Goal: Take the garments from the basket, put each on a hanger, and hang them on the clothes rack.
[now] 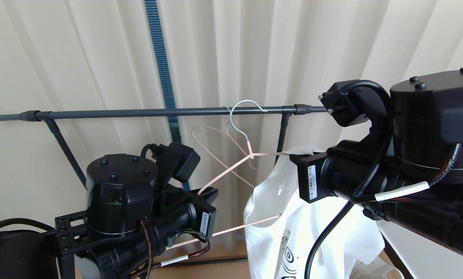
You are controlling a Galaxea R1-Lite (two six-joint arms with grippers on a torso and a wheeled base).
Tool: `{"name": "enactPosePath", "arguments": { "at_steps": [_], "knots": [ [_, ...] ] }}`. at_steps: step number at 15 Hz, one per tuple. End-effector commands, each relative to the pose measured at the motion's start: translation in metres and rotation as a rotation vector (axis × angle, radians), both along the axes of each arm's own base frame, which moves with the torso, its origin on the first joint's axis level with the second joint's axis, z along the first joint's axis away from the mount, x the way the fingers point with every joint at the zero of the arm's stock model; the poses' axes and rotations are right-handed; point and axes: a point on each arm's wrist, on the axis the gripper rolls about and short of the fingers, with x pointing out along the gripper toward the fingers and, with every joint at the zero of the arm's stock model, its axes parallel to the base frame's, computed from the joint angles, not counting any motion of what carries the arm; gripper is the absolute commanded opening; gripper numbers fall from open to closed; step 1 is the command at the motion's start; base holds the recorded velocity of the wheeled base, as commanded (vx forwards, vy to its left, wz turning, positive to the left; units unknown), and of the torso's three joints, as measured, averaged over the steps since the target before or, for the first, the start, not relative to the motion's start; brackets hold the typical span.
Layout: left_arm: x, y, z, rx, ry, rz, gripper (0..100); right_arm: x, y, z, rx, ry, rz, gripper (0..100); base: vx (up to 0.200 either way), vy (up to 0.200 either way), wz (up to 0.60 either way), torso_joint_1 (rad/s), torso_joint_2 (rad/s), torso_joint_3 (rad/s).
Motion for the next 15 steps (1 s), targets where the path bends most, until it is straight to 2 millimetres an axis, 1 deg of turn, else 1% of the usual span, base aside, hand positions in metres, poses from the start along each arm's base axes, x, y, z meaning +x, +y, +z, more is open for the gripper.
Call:
{"name": "enactPosePath", "arguments": {
  "at_steps": [1,5,6,7,11,12,15],
  "knots": [
    [-0.004,0.004,-0.001,-0.007,-0.001,-0.018,0,-0.001,0.001,0.001,0.005,-0.001,0.009,0,0.0,0.0,0.0,0.0,0.0,0.0],
    [-0.005,0.005,-0.003,-0.018,0.006,-0.049,0,-0.017,0.015,0.006,0.022,-0.011,0.086,0,0.0,0.0,0.0,0.0,0.0,0.0],
    [-0.005,0.005,-0.003,-0.018,0.006,-0.049,0,-0.017,0.015,0.006,0.022,-0.011,0.086,0,0.0,0.0,0.0,0.0,0.0,0.0],
    [-0.005,0.005,-0.003,-0.019,0.008,-0.057,0,-0.027,0.02,0.009,0.03,-0.016,0.126,0,0.0,0.0,0.0,0.0,0.0,0.0],
    [-0.003,0.004,0.0,-0.042,-0.015,-0.054,0,-0.044,0.03,0.007,0.045,-0.002,0.189,0,0.0,0.0,0.0,0.0,0.0,0.0],
    [-0.003,0.004,0.0,-0.043,-0.016,-0.054,0,-0.047,0.033,0.005,0.038,0.001,0.2,0,0.0,0.0,0.0,0.0,0.0,0.0],
    [-0.004,0.005,0.0,-0.045,-0.016,-0.053,0,-0.046,0.032,0.006,0.038,-0.002,0.193,0,0.0,0.0,0.0,0.0,0.0,0.0]
  ]
}}
